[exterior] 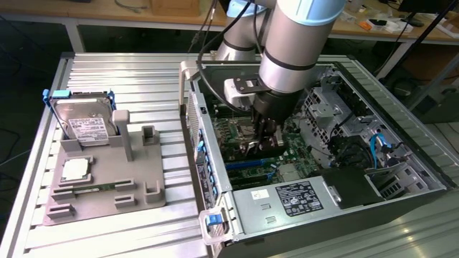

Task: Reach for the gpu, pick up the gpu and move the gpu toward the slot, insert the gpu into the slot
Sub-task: 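Insert the gpu into the slot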

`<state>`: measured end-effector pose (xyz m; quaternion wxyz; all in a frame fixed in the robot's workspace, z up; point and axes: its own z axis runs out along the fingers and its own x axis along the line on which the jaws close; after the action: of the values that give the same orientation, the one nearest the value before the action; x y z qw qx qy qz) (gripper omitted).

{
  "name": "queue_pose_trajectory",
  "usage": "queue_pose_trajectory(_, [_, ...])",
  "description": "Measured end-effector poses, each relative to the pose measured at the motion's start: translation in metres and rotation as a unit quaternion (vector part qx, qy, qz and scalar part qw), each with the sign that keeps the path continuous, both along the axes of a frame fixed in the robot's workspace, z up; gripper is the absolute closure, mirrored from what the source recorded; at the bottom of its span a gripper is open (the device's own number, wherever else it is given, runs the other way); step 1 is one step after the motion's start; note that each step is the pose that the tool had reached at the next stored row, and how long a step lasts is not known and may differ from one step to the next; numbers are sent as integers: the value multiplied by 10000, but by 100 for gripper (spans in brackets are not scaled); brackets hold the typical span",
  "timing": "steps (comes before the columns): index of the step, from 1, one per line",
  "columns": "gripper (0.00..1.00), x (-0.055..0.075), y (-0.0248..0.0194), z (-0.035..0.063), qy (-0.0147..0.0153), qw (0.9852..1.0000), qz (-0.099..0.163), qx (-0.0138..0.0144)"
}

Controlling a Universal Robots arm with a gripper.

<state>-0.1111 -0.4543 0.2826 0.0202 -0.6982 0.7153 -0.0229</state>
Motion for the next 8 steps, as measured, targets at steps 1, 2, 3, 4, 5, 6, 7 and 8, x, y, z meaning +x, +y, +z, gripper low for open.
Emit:
queue_pose_trajectory(1, [73,-7,0,-2,0,10000,1,1])
queue_pose_trajectory(2, [73,-19,0,-3,0,10000,1,1])
queue_pose_trajectory(3, [73,-34,0,-4,0,10000,0,1])
queue_pose_trajectory(4, [73,-43,0,-5,0,10000,0,2])
queue_pose_trajectory(5, [73,-48,1,-6,0,10000,0,2])
queue_pose_trajectory(6, [73,-51,1,-5,0,10000,1,1])
queue_pose_trajectory(7, [73,-51,0,-5,0,10000,1,1])
queue_pose_trajectory(8, [73,-52,0,-5,0,10000,1,2])
